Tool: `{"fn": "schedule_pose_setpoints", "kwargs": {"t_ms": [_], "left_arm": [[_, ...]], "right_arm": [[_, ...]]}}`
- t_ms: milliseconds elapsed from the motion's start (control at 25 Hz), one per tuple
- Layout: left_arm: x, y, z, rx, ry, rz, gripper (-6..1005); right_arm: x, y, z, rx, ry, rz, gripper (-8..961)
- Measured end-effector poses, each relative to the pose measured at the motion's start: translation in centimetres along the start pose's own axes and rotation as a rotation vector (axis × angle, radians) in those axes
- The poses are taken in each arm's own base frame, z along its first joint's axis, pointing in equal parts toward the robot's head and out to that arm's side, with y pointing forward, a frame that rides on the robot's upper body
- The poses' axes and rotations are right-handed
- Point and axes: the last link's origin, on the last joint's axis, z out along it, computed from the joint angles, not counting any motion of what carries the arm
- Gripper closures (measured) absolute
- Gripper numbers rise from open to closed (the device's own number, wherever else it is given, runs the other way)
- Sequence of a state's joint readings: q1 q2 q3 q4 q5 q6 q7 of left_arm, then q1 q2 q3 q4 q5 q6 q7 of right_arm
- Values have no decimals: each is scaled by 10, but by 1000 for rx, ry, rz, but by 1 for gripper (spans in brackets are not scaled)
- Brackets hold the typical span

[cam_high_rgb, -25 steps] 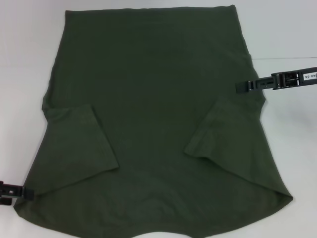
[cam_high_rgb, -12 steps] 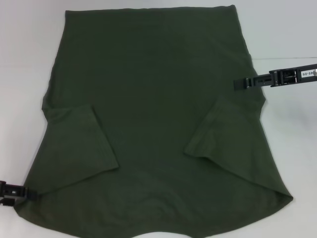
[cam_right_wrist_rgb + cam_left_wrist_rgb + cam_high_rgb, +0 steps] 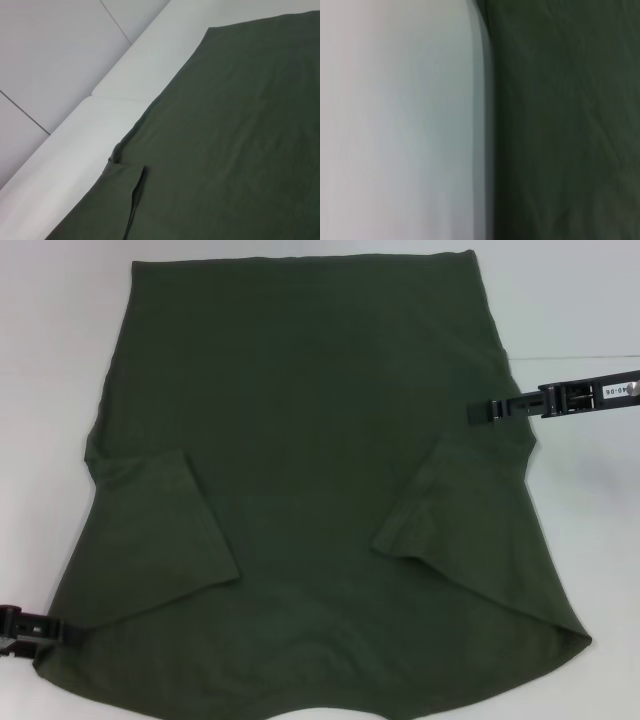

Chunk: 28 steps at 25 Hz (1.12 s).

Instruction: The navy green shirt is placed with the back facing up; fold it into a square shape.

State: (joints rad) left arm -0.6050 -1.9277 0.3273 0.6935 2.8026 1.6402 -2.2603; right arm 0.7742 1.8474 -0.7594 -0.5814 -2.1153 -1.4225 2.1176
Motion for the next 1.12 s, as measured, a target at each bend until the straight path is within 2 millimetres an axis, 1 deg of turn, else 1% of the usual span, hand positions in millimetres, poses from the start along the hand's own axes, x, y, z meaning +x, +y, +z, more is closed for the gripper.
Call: {"fn": "schedule_pose_setpoints", "kwargs": {"t_ms": [360,720,1120], "left_arm": [[4,5,1,-4,-18,6,149],[6,9,7,2,-56,13,149],[13,12,-3,6,-40,24,149]], "right_arm": [[-1,1,0,-1,-3,-5,113],[-4,2,1,-3,-7,-16,113],[-6,3,2,-7,-13,-25,113]]}}
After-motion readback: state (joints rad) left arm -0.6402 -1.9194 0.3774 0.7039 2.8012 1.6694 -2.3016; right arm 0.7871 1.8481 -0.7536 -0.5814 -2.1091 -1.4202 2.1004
